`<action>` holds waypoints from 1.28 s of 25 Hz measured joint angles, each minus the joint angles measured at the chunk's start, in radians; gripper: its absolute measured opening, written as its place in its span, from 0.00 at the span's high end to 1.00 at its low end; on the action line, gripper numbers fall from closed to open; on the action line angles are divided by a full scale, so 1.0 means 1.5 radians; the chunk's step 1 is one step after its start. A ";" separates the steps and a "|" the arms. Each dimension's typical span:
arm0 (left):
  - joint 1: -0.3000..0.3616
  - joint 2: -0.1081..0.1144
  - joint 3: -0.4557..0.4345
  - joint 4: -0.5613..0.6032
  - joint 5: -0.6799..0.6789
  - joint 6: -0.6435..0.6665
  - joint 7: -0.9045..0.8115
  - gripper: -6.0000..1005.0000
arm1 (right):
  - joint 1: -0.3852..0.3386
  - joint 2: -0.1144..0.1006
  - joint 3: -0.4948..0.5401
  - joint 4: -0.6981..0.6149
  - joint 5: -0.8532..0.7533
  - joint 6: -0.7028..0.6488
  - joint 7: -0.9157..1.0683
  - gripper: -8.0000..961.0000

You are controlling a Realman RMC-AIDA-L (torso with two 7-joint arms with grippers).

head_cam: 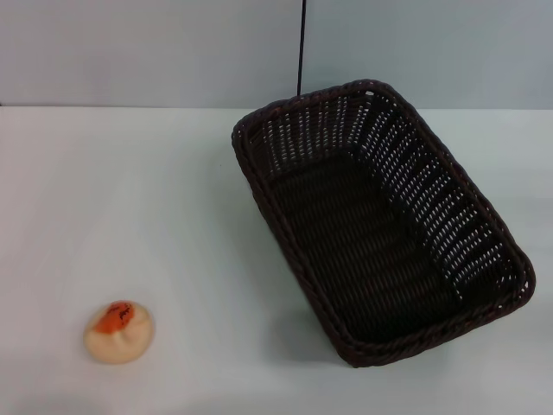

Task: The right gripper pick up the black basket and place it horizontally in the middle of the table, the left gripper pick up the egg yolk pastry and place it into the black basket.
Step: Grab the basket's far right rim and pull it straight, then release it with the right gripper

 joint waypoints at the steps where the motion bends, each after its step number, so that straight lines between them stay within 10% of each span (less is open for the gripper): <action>1: 0.000 0.000 0.000 0.000 0.000 0.000 0.000 0.57 | 0.000 0.000 0.000 0.000 0.000 0.000 0.000 0.47; 8: -0.006 0.002 0.004 0.009 0.004 -0.001 -0.001 0.35 | 0.001 0.000 -0.002 0.000 -0.002 0.001 0.002 0.47; 16: -0.012 0.003 0.004 0.009 0.004 0.002 -0.002 0.35 | 0.000 -0.004 -0.071 -0.027 -0.017 0.011 0.081 0.47; 32: -0.023 0.002 0.006 0.009 0.005 -0.007 0.001 0.35 | 0.006 -0.023 -0.248 -0.415 -0.326 -0.082 0.635 0.47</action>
